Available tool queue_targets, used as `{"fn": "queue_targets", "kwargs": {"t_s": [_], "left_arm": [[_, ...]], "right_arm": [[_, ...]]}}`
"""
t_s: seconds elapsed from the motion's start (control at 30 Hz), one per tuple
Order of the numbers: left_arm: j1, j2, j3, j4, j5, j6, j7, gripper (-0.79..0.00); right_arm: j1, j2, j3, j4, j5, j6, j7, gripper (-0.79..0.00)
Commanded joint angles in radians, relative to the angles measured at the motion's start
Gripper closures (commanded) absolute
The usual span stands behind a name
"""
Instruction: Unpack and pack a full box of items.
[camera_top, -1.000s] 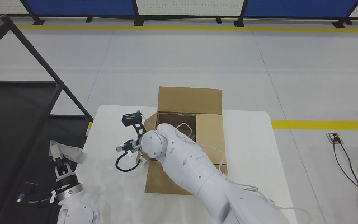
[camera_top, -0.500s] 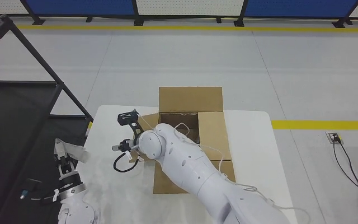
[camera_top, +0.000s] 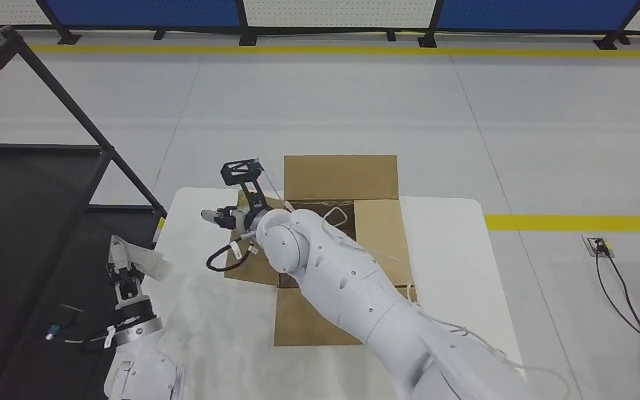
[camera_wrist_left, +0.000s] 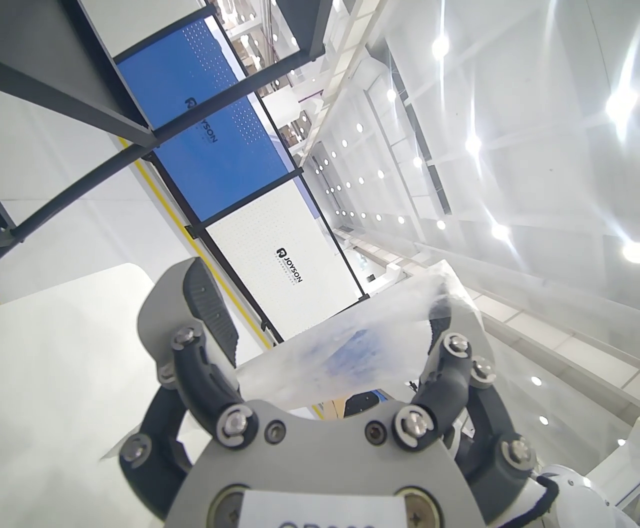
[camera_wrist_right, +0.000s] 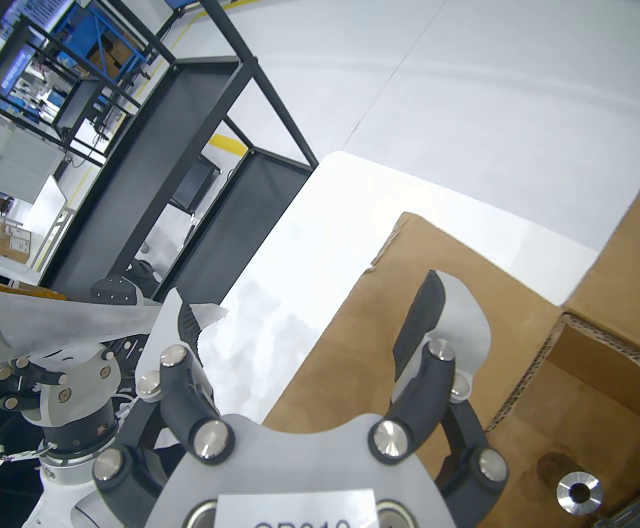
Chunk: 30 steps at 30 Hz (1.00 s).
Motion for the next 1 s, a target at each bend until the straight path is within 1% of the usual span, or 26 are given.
{"fn": "queue_targets", "kwargs": {"t_s": [0.0, 0.07, 0.13, 0.2, 0.27, 0.37, 0.4, 0.47, 0.53, 0.6, 0.87, 0.93, 0.97], "left_arm": [[-0.01, 0.0, 0.002, 0.002, 0.001, 0.004, -0.003, -0.785], [-0.02, 0.0, 0.007, 0.006, 0.006, 0.007, -0.006, -0.785], [-0.029, 0.0, 0.013, 0.009, 0.014, 0.01, -0.007, -0.785], [-0.036, -0.001, 0.019, 0.013, 0.022, 0.013, -0.008, -0.785], [-0.041, -0.001, 0.022, 0.014, 0.026, 0.016, -0.007, -0.785], [-0.047, -0.001, 0.026, 0.015, 0.032, 0.019, -0.007, -0.785], [-0.049, -0.001, 0.027, 0.015, 0.033, 0.021, -0.008, -0.785], [-0.051, -0.001, 0.03, 0.015, 0.038, 0.025, -0.008, -0.785], [-0.053, -0.001, 0.033, 0.015, 0.043, 0.029, -0.008, -0.785], [-0.056, -0.001, 0.035, 0.016, 0.046, 0.031, -0.008, -0.785], [-0.066, -0.002, 0.048, 0.027, 0.055, 0.036, -0.015, -0.785], [-0.067, -0.002, 0.052, 0.028, 0.06, 0.038, -0.019, -0.785], [-0.067, -0.002, 0.053, 0.027, 0.065, 0.038, -0.019, -0.785]], "right_arm": [[-0.034, 0.033, 0.028, -0.064, -0.023, 0.014, -0.035, -0.785], [-0.078, 0.071, 0.061, -0.146, -0.052, 0.029, -0.05, -0.785], [-0.132, 0.117, 0.104, -0.261, -0.083, 0.009, -0.011, -0.785], [-0.2, 0.173, 0.17, -0.398, -0.134, 0.007, 0.03, -0.785], [-0.3, 0.232, 0.25, -0.581, -0.204, 0.018, 0.089, -0.785], [-0.492, 0.311, 0.388, -0.898, -0.34, 0.071, 0.202, -0.785], [-0.557, 0.331, 0.428, -0.997, -0.38, 0.083, 0.244, -0.785], [-0.667, 0.36, 0.496, -1.151, -0.444, 0.101, 0.313, -0.785], [-0.742, 0.379, 0.547, -1.247, -0.457, 0.091, 0.39, -0.785], [-0.781, 0.386, 0.588, -1.295, -0.434, 0.097, 0.392, -0.785], [-0.787, 0.386, 0.588, -1.285, -0.429, 0.091, 0.39, -0.785], [-0.779, 0.386, 0.584, -1.254, -0.455, 0.104, 0.379, -0.785], [-0.766, 0.386, 0.569, -1.248, -0.492, 0.114, 0.387, -0.785]]}}
